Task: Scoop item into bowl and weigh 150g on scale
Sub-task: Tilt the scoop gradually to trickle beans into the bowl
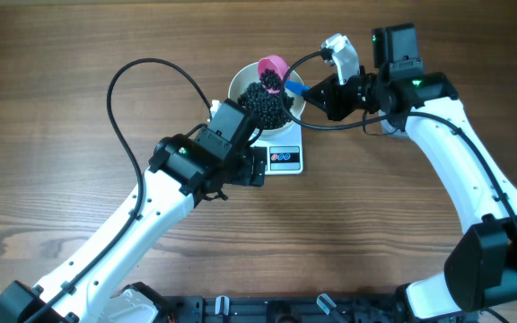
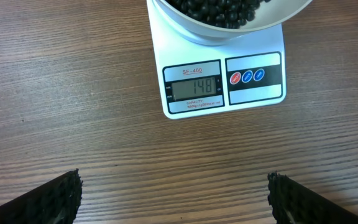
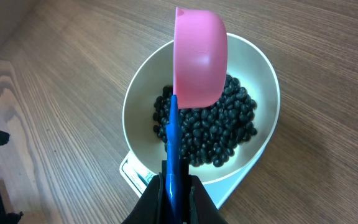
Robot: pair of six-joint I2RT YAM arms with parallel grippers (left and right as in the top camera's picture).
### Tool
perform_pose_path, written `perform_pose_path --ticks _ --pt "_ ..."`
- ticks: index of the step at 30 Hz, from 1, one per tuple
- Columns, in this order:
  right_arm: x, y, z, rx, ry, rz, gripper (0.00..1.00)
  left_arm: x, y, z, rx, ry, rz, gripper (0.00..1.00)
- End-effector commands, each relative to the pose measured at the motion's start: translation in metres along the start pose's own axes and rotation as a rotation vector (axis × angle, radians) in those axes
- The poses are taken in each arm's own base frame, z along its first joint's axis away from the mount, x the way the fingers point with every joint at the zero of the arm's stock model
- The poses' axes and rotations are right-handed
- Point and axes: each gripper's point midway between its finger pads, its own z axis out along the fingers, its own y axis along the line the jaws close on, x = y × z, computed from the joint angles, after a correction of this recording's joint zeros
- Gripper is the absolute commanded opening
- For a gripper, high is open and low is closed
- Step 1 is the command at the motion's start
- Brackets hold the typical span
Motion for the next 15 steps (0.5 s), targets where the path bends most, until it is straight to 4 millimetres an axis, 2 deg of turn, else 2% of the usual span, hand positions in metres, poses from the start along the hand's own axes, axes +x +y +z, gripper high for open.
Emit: perform_pose_path --ticks 1,4,6,12,15 --pt "-0.013 0.009 -0.01 -0.022 -0.041 -0.081 0.04 0.0 0.002 -0.003 -0.007 -0.015 -0.013 1.0" --pt "-0.004 0.009 -0.01 -0.014 -0.006 -0.212 0.04 0.0 0.002 -0.003 -0.006 -0.015 -0.013 1.0" --pt "-0.003 0.003 -0.01 0.019 0.004 -0.204 0.04 -0.001 0.002 -0.003 -0.006 -0.015 -0.012 1.0" --pt "-0.004 0.002 -0.01 0.02 -0.001 -0.131 0.04 0.0 0.002 -0.003 -0.006 -0.015 -0.013 1.0" --pt "-0.008 0.002 -0.01 0.023 -0.015 -0.031 0.04 -0.001 0.002 -0.003 -0.006 -0.015 -0.013 1.0"
